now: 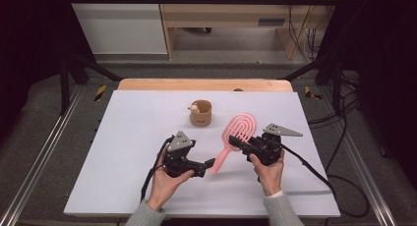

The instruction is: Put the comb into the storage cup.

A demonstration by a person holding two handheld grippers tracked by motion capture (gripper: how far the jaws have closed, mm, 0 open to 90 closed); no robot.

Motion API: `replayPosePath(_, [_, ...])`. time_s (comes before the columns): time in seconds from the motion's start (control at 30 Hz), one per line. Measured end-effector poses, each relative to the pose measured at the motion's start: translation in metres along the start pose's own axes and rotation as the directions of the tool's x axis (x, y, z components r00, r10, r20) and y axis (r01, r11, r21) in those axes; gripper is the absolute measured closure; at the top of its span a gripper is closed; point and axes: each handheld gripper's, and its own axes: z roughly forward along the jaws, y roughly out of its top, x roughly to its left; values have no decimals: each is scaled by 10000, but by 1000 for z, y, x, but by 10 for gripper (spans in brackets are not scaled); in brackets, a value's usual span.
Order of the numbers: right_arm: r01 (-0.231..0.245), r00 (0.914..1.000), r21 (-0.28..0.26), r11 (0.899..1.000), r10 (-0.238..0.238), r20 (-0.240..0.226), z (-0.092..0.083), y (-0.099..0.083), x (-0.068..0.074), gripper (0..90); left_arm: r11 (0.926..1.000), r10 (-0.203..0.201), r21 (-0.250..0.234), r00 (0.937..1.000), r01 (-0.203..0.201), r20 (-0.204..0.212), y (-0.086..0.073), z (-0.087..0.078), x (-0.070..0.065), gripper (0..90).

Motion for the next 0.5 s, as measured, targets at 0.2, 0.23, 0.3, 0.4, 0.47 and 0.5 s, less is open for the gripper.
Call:
replayPosePath(0.2, [57, 9999, -57, 10000, -57, 112, -3, 2, -1, 635, 9998, -6, -190, 10000, 7, 39, 4, -11, 12, 50])
replayPosePath(0.23, [74, 9999, -68, 9999, -73, 139, -4, 2, -1, 635, 9997, 25, -227, 10000, -26, -26, 5, -15, 14, 48])
replayPosePath(0.3, [88, 9998, -80, 9999, -86, 194, -5, 3, -1, 635, 9995, 78, -314, 10000, -79, -55, 5, -20, 17, 45])
replayPosePath(0.4, [126, 9997, -155, 9998, -123, 231, -8, 4, -1, 635, 9990, 93, -430, 9992, -109, -386, 4, -28, 23, 43])
replayPosePath(0.47, [140, 9996, -196, 9997, -136, 232, -9, 5, -1, 634, 9987, 41, -507, 9986, -69, -534, 2, -33, 28, 43])
replayPosePath(0.5, [158, 9995, -225, 9996, -152, 263, -10, 5, -1, 634, 9986, -10, -522, 9987, -17, -512, 1, -34, 30, 43])
